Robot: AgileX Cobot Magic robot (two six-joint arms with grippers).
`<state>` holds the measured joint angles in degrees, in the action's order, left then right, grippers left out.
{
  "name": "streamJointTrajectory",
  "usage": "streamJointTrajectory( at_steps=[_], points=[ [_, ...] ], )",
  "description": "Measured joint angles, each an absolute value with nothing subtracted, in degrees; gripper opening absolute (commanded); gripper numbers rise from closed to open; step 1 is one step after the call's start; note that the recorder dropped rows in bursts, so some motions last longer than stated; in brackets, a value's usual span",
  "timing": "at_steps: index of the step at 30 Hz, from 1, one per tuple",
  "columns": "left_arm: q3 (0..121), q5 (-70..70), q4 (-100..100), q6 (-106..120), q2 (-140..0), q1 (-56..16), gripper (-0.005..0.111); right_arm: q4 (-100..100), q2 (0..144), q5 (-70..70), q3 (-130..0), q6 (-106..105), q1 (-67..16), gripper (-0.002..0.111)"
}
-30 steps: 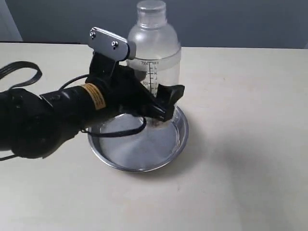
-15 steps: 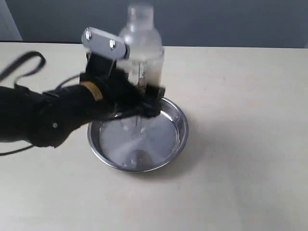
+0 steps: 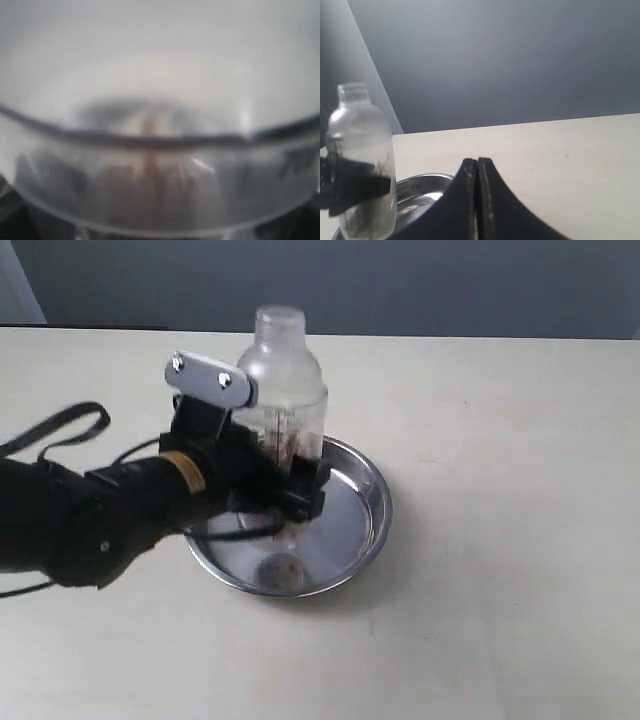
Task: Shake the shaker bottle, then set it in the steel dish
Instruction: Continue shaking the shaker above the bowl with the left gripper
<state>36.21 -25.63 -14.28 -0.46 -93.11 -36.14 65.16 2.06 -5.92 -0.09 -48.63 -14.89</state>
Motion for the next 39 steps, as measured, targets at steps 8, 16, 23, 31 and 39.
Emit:
streamJointTrajectory(
  at_steps=[8, 16, 23, 31, 39],
  points=[
    [40.45, -27.74, -13.07, 5.64, -85.51, -37.42, 0.000, 65.16, 2.06, -5.92, -0.09, -48.63, -14.89, -0.001],
    [35.42, -24.08, -14.90, 3.67, -90.31, -39.32, 0.000, 65.16, 2.06, -5.92, -0.09, -48.63, -14.89, -0.001],
    [38.56, -27.10, -24.14, 14.24, -90.86, -36.45, 0.000, 65.16, 2.06, -5.92, -0.09, -48.63, -14.89, -0.001],
    [40.19, -27.62, -18.07, 12.16, -85.24, -40.62, 0.000, 65.16, 2.06, -5.92, -0.09, -48.63, -14.89, -0.001],
    [36.04, -26.31, -20.31, 9.02, -94.22, -39.24, 0.000, 65.16, 2.06, -5.92, -0.09, -48.63, -14.89, -0.001]
  ],
)
